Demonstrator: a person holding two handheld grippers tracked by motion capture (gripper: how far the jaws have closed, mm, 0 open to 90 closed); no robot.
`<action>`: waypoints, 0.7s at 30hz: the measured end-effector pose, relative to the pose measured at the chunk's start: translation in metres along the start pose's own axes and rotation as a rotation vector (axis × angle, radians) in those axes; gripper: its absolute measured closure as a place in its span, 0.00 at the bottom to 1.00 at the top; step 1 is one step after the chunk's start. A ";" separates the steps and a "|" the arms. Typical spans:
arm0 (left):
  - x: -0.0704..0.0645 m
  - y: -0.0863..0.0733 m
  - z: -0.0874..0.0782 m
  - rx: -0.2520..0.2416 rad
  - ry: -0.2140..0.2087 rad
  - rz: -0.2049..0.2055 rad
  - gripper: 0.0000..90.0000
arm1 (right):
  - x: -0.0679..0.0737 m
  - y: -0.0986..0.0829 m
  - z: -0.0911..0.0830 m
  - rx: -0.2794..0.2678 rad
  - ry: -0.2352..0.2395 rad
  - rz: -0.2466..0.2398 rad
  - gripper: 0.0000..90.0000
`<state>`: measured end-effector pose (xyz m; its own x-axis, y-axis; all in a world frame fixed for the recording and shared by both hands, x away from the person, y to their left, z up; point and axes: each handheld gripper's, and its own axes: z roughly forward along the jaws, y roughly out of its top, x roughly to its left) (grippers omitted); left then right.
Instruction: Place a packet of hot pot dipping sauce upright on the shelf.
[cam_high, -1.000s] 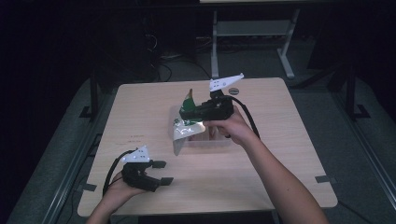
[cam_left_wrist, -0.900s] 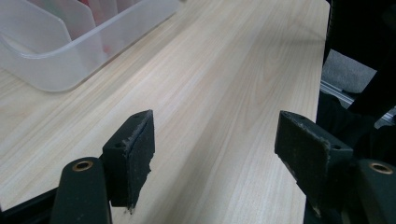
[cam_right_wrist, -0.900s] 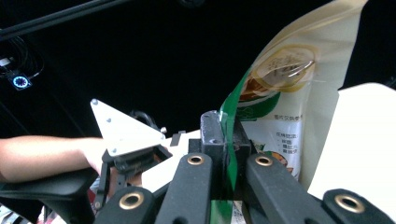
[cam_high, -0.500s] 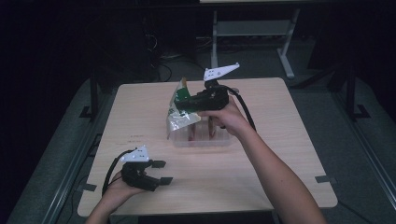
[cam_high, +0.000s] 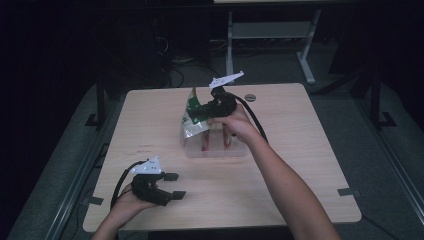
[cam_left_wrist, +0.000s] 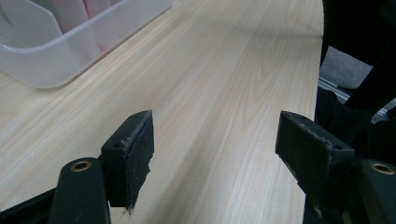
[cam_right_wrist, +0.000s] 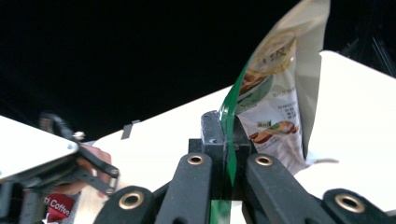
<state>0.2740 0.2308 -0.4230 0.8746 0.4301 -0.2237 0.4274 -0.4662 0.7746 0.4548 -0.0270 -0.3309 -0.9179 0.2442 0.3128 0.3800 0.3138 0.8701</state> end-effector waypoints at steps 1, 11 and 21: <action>0.000 0.000 0.000 0.002 0.000 0.000 0.31 | -0.001 -0.001 0.002 0.006 -0.002 0.005 1.00; -0.001 0.000 0.003 0.017 -0.010 0.004 0.30 | 0.000 -0.005 0.015 0.064 -0.041 0.000 0.98; 0.000 0.001 0.004 0.021 -0.010 0.008 0.30 | 0.007 0.002 0.005 0.037 -0.049 -0.027 0.82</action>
<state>0.2751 0.2278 -0.4247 0.8801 0.4188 -0.2235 0.4251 -0.4857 0.7638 0.4493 -0.0201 -0.3290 -0.9215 0.2793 0.2697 0.3601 0.3546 0.8629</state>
